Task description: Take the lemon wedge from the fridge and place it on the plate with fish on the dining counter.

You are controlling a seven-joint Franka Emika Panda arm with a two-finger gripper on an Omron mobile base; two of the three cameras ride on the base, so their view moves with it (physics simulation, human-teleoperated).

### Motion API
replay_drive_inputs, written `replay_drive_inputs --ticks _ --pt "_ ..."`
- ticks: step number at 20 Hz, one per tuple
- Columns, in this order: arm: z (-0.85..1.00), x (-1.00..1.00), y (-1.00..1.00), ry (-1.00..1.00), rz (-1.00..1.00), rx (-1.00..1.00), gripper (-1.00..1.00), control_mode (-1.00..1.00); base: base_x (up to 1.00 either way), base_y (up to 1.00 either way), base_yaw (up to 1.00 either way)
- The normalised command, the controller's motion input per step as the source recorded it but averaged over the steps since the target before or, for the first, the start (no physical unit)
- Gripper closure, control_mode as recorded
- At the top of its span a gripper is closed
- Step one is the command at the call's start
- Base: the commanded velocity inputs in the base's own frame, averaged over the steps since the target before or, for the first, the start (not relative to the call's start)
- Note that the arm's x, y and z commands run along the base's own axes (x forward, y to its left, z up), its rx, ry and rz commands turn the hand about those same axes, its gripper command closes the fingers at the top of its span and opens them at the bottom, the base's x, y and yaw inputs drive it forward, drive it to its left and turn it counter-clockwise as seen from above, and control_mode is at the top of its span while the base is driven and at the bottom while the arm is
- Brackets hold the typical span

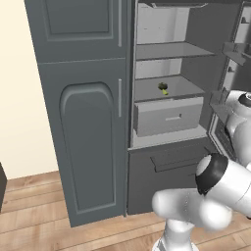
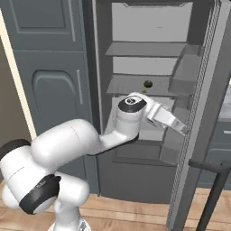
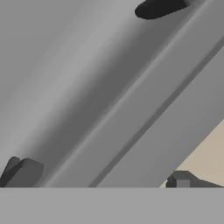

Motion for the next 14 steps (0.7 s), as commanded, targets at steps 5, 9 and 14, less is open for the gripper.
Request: replay_drive_inputs --ticks 5,9,14 --pt "0.04 -0.49 -0.7 -0.02 -0.4 -0.02 -1.0 -1.0 0.0 0.0 0.0" --pt "0.94 -0.95 0.77 -0.29 -0.26 0.22 -1.0 -1.0 0.0 0.0 0.0" --pt "1.0 -0.74 1.0 -0.43 -0.19 0.18 -1.0 -1.0 0.0 0.0 0.0"
